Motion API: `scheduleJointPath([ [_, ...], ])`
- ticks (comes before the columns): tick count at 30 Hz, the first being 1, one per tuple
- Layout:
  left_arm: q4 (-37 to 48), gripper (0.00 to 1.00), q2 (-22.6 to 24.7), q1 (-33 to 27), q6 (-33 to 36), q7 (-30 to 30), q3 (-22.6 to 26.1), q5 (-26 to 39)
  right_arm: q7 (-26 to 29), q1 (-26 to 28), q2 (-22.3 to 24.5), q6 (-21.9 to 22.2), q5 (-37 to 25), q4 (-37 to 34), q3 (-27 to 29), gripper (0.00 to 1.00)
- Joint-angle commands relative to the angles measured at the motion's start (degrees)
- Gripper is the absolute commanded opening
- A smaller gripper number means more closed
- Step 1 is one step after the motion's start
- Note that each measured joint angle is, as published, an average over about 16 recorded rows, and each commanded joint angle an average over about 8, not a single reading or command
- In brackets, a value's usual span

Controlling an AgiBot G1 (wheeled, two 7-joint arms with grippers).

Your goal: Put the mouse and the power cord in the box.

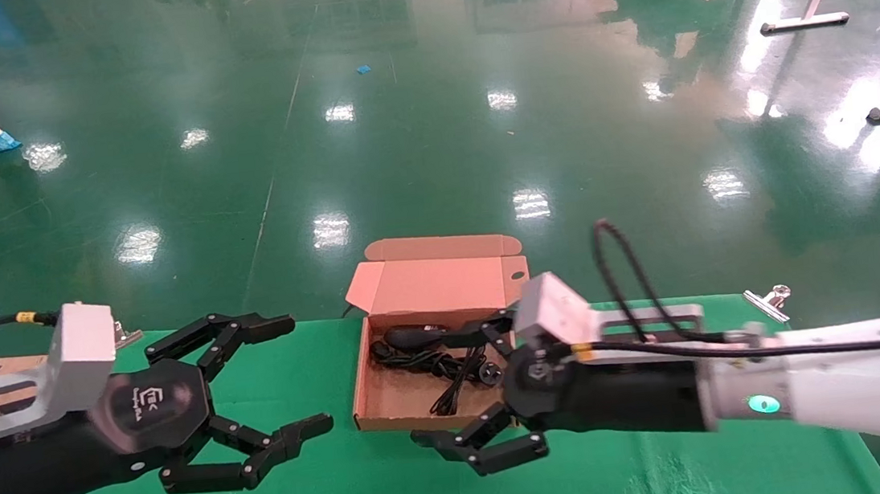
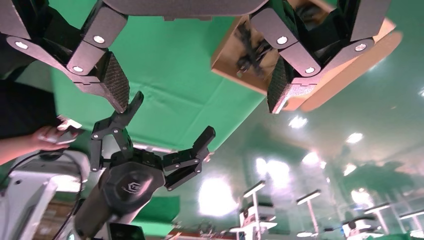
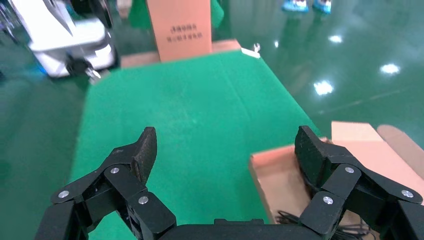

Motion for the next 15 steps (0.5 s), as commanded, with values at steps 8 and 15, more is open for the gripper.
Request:
scheduleJointPath([
  [8,-7.03,1.00,-0.95,2.43,2.52,-5.40,-4.70,-0.56,2.18,-5.65,6.53,-7.78,4.62,5.83,10.24,1.00],
  [15,-12.52,1.00,-1.68,4.33,4.49,-9.61,-8.37,-1.00,3.88,-10.06,11.64,-13.86,8.23,10.38,18.24,1.00],
])
